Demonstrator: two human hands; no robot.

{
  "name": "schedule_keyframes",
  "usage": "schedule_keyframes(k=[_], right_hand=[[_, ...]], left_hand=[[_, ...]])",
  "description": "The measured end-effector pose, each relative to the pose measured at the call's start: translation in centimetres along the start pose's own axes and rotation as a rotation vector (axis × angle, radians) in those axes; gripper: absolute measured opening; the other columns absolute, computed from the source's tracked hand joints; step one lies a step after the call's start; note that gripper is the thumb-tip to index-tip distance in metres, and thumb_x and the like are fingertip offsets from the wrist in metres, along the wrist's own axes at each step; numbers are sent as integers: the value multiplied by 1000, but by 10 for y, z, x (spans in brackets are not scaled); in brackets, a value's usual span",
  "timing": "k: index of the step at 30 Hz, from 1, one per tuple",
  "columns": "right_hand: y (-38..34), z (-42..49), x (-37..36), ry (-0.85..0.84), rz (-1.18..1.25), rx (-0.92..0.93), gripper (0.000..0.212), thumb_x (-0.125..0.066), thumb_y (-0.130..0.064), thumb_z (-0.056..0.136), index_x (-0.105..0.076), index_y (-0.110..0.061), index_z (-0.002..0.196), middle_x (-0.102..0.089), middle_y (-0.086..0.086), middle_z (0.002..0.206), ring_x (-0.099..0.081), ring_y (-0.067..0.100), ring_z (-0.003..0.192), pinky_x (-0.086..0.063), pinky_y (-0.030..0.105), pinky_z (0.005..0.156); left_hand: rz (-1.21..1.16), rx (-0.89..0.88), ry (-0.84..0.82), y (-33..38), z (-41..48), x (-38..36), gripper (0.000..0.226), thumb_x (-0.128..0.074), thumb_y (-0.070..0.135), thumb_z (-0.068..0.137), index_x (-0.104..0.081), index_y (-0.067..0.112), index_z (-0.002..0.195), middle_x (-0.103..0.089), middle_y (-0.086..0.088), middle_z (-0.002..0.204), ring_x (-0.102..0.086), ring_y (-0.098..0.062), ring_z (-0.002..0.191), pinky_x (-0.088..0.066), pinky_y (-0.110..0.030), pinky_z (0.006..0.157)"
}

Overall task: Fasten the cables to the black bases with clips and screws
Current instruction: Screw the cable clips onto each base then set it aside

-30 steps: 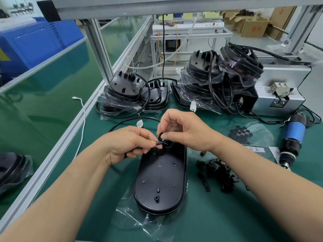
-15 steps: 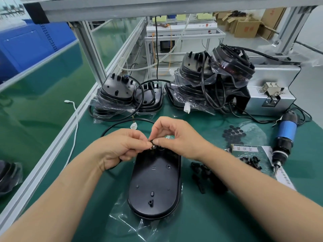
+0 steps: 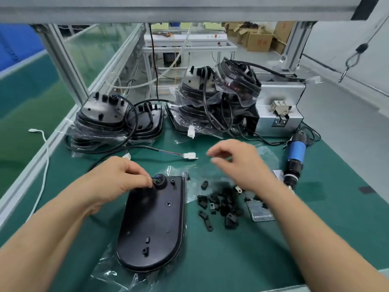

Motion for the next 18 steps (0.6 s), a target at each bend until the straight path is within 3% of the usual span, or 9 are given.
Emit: schedule_keyframes(k=[4, 6, 10, 13, 18], right_hand=[[51, -9, 40, -239, -215, -124, 14, -77, -18, 84, -72, -30, 77, -69, -12, 73, -61, -2, 66, -48, 22, 67], [60, -19, 39, -354, -242, -141, 11, -80, -20, 81, -74, -29, 79, -72, -12, 76, -65, 0, 70, -53, 24, 70], [61, -34, 21, -471, -262, -134, 15, -86, -28, 74, -73, -31, 82, -71, -17, 80, -64, -5, 74, -50, 14, 68], [60, -39, 7, -464, -328, -136, 20, -86, -38, 72, -70, -30, 82, -69, -15, 79, -62, -2, 73, -47, 14, 62], [56, -41, -3, -403, -507, -106, 10, -76, -32, 83, -68, -27, 84, -62, -14, 78, -56, 10, 80, -27, 12, 54]], left_hand=[[-19, 95, -118, -3, -3, -6, 16, -70, 11, 85, -72, 0, 74, -53, -1, 54, -36, -4, 38, -26, -12, 37], [-16, 127, -161, -4, -4, -7, 23, -68, 16, 87, -71, -2, 73, -50, -6, 55, -34, -7, 39, -24, -13, 35], [-2, 157, -195, -7, -5, -12, 23, -66, 17, 89, -66, 3, 71, -50, -5, 54, -34, -8, 39, -23, -14, 35], [-13, 171, -206, -9, -6, -14, 17, -68, 13, 87, -66, 7, 71, -51, -3, 56, -35, -8, 40, -23, -13, 36], [-167, 116, -64, -6, -6, -8, 7, -73, 3, 80, -67, 5, 84, -61, -6, 65, -42, -7, 45, -25, -12, 36]])
Point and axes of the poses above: each hand's wrist, its own z-axis towards the middle knuckle, its own x-axis out of the back of the hand, y = z × x, the point moved 7 cm from there along z, towards the middle knuckle
